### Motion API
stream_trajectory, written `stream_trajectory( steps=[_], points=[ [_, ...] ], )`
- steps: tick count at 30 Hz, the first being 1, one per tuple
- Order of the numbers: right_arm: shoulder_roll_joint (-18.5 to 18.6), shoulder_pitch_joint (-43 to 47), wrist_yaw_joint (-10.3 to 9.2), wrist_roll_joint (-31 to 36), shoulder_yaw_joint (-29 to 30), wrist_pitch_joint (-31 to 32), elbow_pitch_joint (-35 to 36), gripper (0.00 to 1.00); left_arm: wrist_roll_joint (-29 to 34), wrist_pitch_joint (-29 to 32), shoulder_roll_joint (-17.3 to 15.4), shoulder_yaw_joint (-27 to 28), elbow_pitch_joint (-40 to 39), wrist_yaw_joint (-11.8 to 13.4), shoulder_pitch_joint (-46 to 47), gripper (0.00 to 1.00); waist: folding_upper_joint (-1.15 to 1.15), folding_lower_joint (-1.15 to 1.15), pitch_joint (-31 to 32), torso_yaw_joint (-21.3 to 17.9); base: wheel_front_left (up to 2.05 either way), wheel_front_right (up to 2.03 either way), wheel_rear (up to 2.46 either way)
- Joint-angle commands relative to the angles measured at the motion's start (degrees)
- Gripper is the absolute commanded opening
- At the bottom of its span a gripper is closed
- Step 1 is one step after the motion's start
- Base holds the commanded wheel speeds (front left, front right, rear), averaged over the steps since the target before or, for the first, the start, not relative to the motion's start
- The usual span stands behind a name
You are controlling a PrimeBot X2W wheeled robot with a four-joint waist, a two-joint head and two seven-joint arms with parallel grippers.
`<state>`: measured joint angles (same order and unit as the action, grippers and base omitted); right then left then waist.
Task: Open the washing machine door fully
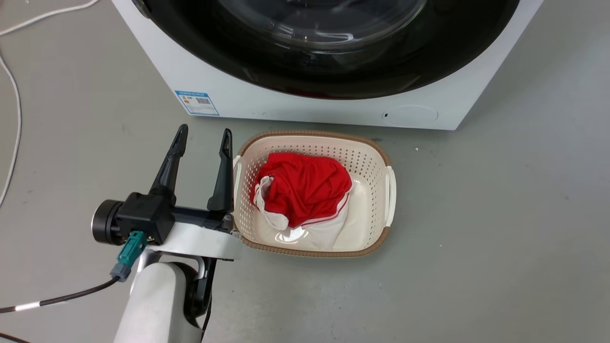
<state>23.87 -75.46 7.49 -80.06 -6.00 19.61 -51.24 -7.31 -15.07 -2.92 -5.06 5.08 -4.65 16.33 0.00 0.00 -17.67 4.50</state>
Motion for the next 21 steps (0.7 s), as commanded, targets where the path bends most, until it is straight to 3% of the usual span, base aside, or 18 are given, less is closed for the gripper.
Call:
stream_trajectory(
  steps=[1, 8, 21],
  points=[
    [-1.2, -3.6, 0.00, 2.0, -1.8, 1.7, -2.6, 0.00, -0.3, -0.1, 0.1, 0.0, -0.6, -0.3, 1.0, 1.00, 0.00, 0.00, -1.4, 0.6, 0.00, 0.00, 0.00],
    [-3.9, -12.3, 0.00, 8.1, -6.2, 6.7, -10.3, 0.00, -0.5, -0.1, 0.1, -0.4, -1.4, -0.4, 2.3, 1.00, 0.00, 0.00, -4.4, 1.5, 0.00, 0.00, 0.00],
    [-5.9, -16.6, 0.00, 12.8, -8.3, 10.8, -17.8, 0.00, -1.5, -0.1, 0.1, -1.1, -2.4, 0.5, 4.3, 1.00, 0.00, 0.00, -8.2, 2.3, 0.00, 0.00, 0.00]
  ],
)
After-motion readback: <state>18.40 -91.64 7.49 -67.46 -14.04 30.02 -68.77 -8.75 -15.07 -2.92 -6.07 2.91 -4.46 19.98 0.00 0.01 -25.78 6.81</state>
